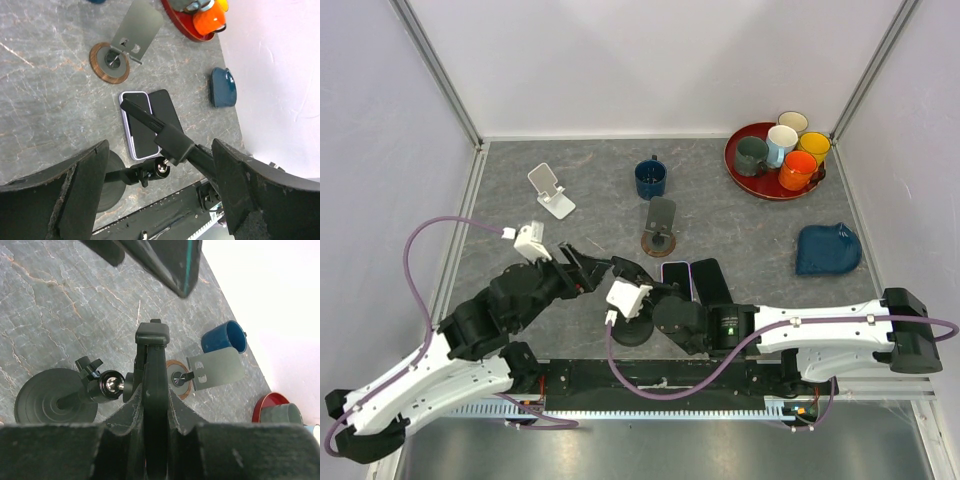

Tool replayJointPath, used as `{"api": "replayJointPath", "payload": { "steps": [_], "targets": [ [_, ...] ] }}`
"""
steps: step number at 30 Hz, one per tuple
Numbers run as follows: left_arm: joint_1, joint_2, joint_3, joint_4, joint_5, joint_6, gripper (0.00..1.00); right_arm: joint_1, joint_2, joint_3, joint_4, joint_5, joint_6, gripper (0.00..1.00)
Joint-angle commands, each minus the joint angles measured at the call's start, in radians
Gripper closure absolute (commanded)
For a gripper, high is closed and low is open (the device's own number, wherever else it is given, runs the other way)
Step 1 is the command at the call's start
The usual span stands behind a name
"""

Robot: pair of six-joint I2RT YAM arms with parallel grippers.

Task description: Remove the phone from the phone stand

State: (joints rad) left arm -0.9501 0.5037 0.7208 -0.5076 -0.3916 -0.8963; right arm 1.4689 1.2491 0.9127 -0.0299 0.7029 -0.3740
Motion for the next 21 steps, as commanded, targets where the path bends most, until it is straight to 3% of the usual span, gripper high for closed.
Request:
{"api": "replayJointPath", "payload": {
  "steps": [1, 14, 21],
  "targets": [
    [0.002, 0.091, 0.063, -0.051, -0.004, -0.147, 0.11, 0.002, -0.047, 0.008, 0.179, -0.016, -0.094, 1.0],
    [0.004, 0.248, 0.101, -0.069, 0.016, -0.246, 0.12, 0.014, 0.004, 0.025, 0.192, 0.01, -0.135, 1.0],
    [0.01, 0.253, 0.052, -0.002, -0.023, -0.318, 0.21, 0.027, 0.027, 0.017, 0.208, 0.044, -0.14, 1.0]
  ]
}}
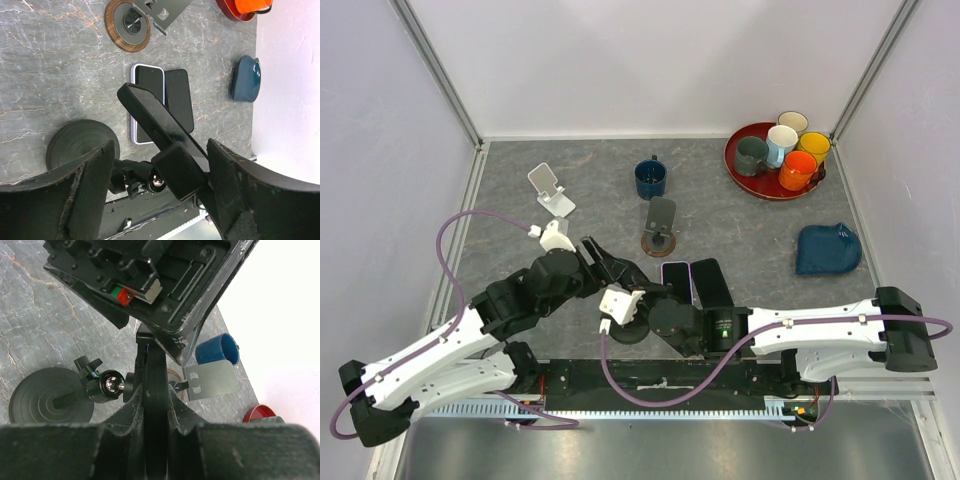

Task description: Remove the phone from the phone stand

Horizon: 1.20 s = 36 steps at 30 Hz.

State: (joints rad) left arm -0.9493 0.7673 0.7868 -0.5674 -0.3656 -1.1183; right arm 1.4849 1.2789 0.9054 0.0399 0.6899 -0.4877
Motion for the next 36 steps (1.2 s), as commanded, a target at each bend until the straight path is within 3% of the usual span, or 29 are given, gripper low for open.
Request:
{"api": "replayJointPath", "payload": {
  "steps": [1, 14, 26, 29, 32, 36],
  "targets": [
    [0.012, -0.02, -0.035, 0.069, -0.05, -0.124, 0.22, 0.012, -0.001, 0.024, 0.138, 0.057, -0.026, 1.0],
    [0.093, -0.074, -0.153, 0.195, 0.017, -0.261, 0.27, 0.02, 0.022, 0.018, 0.156, 0.059, -0.015, 1.0],
    [0.096, -0.036, -0.138, 0.232, 0.102, -0.239, 0.35, 0.025, 0.039, 0.023, 0.147, 0.082, -0.017, 1.0],
    [0.098, -0.04, -0.15, 0.235, 0.109, -0.238, 0.43, 0.025, 0.039, 0.023, 0.15, 0.091, -0.011, 1.0],
    [0.098, -0.057, -0.172, 0.245, 0.108, -0.252, 0.58, 0.025, 0.037, 0.023, 0.152, 0.117, 0.006, 1.0],
    [0.098, -0.1, -0.199, 0.248, 0.085, -0.271, 0.89, 0.021, 0.033, 0.024, 0.155, 0.187, 0.064, 1.0]
  ]
}}
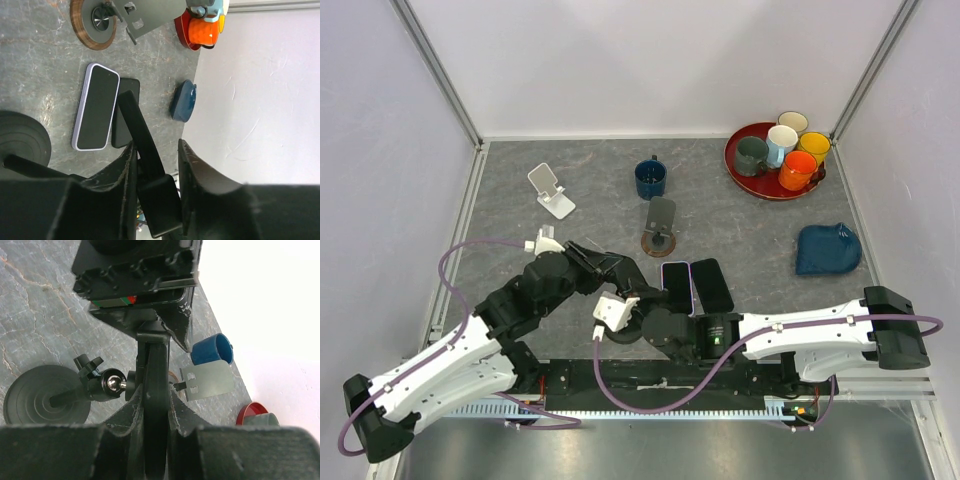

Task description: Remove the phone from the phone stand

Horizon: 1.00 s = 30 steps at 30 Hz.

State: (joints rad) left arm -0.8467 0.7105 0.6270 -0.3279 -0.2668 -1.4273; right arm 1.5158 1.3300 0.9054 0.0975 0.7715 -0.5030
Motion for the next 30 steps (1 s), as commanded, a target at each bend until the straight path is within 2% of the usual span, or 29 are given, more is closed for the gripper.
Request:
{"api": "replayJointPath", "payload": {
  "steps": [1, 2, 13, 21, 26, 27, 28, 30],
  "targets": [
    [-0.003, -0.051, -0.046, 0.007, -0.018, 0.019, 0.93, -0.009, -0.023, 0.024, 0.099, 0.121, 0.095, 1.0],
    [-0.003, -0.074, -0.053, 0.009, -0.025, 0.008, 0.98, -0.011, -0.025, 0.024, 0.099, 0.158, 0.134, 1.0],
    [-0.003, -0.184, -0.167, 0.052, -0.034, -0.117, 0.98, -0.039, -0.068, -0.008, 0.123, 0.272, 0.471, 1.0],
    [-0.005, -0.224, -0.179, 0.029, -0.048, -0.116, 0.98, -0.04, -0.066, -0.003, 0.12, 0.311, 0.495, 1.0],
    [-0.003, -0.261, -0.168, 0.007, -0.083, -0.099, 0.98, -0.045, -0.074, -0.007, 0.105, 0.289, 0.446, 1.0],
    [-0.003, -0.263, -0.159, -0.008, -0.09, -0.075, 0.97, -0.045, -0.074, -0.007, 0.102, 0.279, 0.436, 1.0],
    [-0.005, -0.263, -0.148, -0.019, -0.1, -0.055, 0.86, -0.045, -0.074, -0.003, 0.097, 0.269, 0.431, 1.0],
    [-0.005, -0.253, -0.103, -0.045, -0.126, 0.033, 0.72, -0.045, -0.074, 0.01, 0.075, 0.239, 0.419, 1.0]
  ]
}}
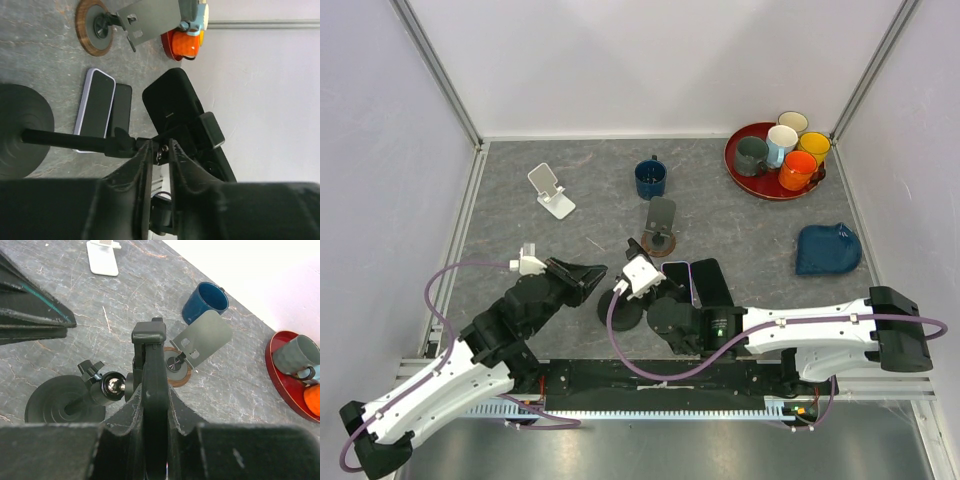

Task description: Remove the phone from the phone stand

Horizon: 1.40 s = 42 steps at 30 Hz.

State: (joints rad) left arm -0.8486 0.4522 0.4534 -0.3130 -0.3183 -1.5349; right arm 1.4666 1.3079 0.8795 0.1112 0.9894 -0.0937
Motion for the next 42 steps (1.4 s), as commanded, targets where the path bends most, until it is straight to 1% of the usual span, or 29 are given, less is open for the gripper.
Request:
{"api": "replayJointPath", "payload": {
  "steps": [1, 2, 3, 4, 5, 6, 7, 8, 10, 11, 13, 15, 16, 18, 20, 21, 23, 25, 27, 28, 30, 31, 33, 36, 37, 39, 40, 41, 42],
  "targets": [
    [-0.001, 0.011, 0.089, -0.081, -0.08, 0.175, 0.6, 0.005, -0.052, 0.045, 0.048, 0.015, 0.005, 1.0],
    [-0.003, 0.023, 0.122, -0.087, -0.084, 0.256, 0.55, 0.003, -0.047, 0.07, 0.033, 0.012, 0.0, 1.0],
    [-0.001, 0.031, 0.136, -0.087, -0.079, 0.306, 0.51, 0.003, -0.039, 0.084, -0.002, 0.017, -0.001, 1.0],
    [-0.001, 0.042, 0.149, -0.086, -0.07, 0.359, 0.44, 0.003, -0.033, 0.114, -0.019, 0.021, -0.004, 1.0],
    [-0.001, 0.061, 0.174, -0.09, -0.045, 0.468, 0.41, 0.003, -0.021, 0.128, -0.037, 0.026, -0.003, 1.0],
    [-0.001, 0.075, 0.182, -0.087, -0.032, 0.519, 0.38, 0.001, -0.015, 0.142, -0.066, 0.034, 0.002, 1.0],
    [-0.003, 0.086, 0.186, -0.089, -0.015, 0.568, 0.33, 0.001, -0.01, 0.169, -0.082, 0.032, 0.006, 1.0],
    [-0.003, 0.095, 0.188, -0.086, 0.019, 0.661, 0.3, 0.001, 0.0, 0.186, -0.1, 0.031, 0.012, 1.0],
    [-0.006, 0.117, 0.176, -0.084, 0.048, 0.731, 0.23, 0.001, 0.014, 0.22, -0.174, 0.028, 0.038, 1.0],
    [-0.006, 0.117, 0.151, -0.071, 0.067, 0.777, 0.22, 0.0, 0.03, 0.257, -0.198, 0.025, 0.051, 1.0],
    [-0.018, 0.08, 0.111, -0.043, 0.073, 0.809, 0.19, 0.0, 0.047, 0.292, -0.275, 0.022, 0.078, 1.0],
    [-0.027, 0.037, 0.039, 0.015, 0.068, 0.838, 0.19, 0.0, 0.062, 0.331, -0.321, 0.022, 0.089, 1.0],
    [-0.03, -0.018, 0.015, 0.038, 0.067, 0.848, 0.19, 0.0, 0.065, 0.337, -0.326, 0.022, 0.091, 1.0],
    [-0.035, -0.065, -0.056, 0.093, 0.068, 0.889, 0.2, -0.002, 0.068, 0.342, -0.329, 0.018, 0.091, 1.0],
    [-0.036, -0.087, -0.111, 0.127, 0.093, 0.92, 0.2, -0.003, 0.073, 0.349, -0.334, 0.012, 0.091, 1.0],
    [-0.04, -0.083, -0.13, 0.17, 0.103, 0.921, 0.2, -0.006, 0.074, 0.351, -0.337, 0.009, 0.091, 1.0],
    [-0.047, -0.05, -0.173, 0.227, 0.149, 0.935, 0.2, -0.005, 0.083, 0.36, -0.335, 0.002, 0.091, 1.0],
    [-0.072, -0.021, -0.205, 0.302, 0.153, 0.953, 0.21, -0.006, 0.085, 0.368, -0.338, -0.003, 0.091, 1.0],
    [-0.107, 0.019, -0.22, 0.359, 0.151, 1.015, 0.21, -0.006, 0.086, 0.372, -0.346, -0.014, 0.091, 1.0],
    [-0.119, 0.031, -0.234, 0.415, 0.151, 1.065, 0.22, -0.006, 0.085, 0.375, -0.349, -0.018, 0.091, 1.0],
    [-0.147, 0.074, -0.251, 0.477, 0.147, 1.111, 0.24, -0.006, 0.082, 0.38, -0.355, -0.026, 0.116, 1.0],
    [-0.153, 0.089, -0.262, 0.535, 0.163, 1.16, 0.27, -0.006, 0.082, 0.384, -0.358, -0.029, 0.117, 1.0],
    [-0.173, 0.15, -0.262, 0.578, 0.168, 1.183, 0.28, -0.006, 0.079, 0.389, -0.363, -0.032, 0.12, 1.0],
    [-0.191, 0.248, -0.249, 0.632, 0.119, 1.211, 0.28, -0.006, 0.077, 0.4, -0.372, -0.044, 0.127, 1.0],
    [-0.191, 0.269, -0.252, 0.65, 0.076, 1.219, 0.29, -0.006, 0.074, 0.406, -0.377, -0.052, 0.137, 1.0],
    [-0.191, 0.314, -0.263, 0.719, 0.033, 1.239, 0.33, -0.006, 0.074, 0.412, -0.393, -0.063, 0.147, 1.0],
    [-0.191, 0.322, -0.28, 0.748, -0.017, 1.257, 0.41, -0.006, 0.074, 0.418, -0.403, -0.076, 0.159, 1.0],
    [-0.191, 0.332, -0.294, 0.825, -0.045, 1.275, 0.46, -0.006, 0.073, 0.424, -0.43, -0.083, 0.17, 1.0],
    [-0.191, 0.338, -0.308, 0.862, -0.07, 1.295, 0.51, -0.008, 0.071, 0.43, -0.448, -0.09, 0.184, 1.0]
  ]
}}
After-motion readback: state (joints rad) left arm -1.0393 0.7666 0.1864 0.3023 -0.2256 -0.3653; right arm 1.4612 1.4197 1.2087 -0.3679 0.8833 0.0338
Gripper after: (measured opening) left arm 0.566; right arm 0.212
